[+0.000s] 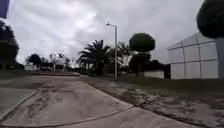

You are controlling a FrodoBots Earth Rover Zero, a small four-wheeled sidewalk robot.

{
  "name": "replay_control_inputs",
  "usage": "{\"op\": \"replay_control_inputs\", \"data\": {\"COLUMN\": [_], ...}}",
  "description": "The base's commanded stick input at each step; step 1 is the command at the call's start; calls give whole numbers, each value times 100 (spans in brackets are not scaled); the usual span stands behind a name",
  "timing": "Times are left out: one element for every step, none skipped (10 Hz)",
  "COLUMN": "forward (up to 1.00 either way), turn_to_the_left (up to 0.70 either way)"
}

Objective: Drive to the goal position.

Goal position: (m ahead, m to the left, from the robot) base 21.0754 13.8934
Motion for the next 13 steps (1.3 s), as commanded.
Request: {"op": "replay_control_inputs", "data": {"forward": [70,70,70,70,70,70,70,70,70,70,70,70,70], "turn_to_the_left": [0,0,0,0,0,0,0,0,0,0,0,0,0]}}
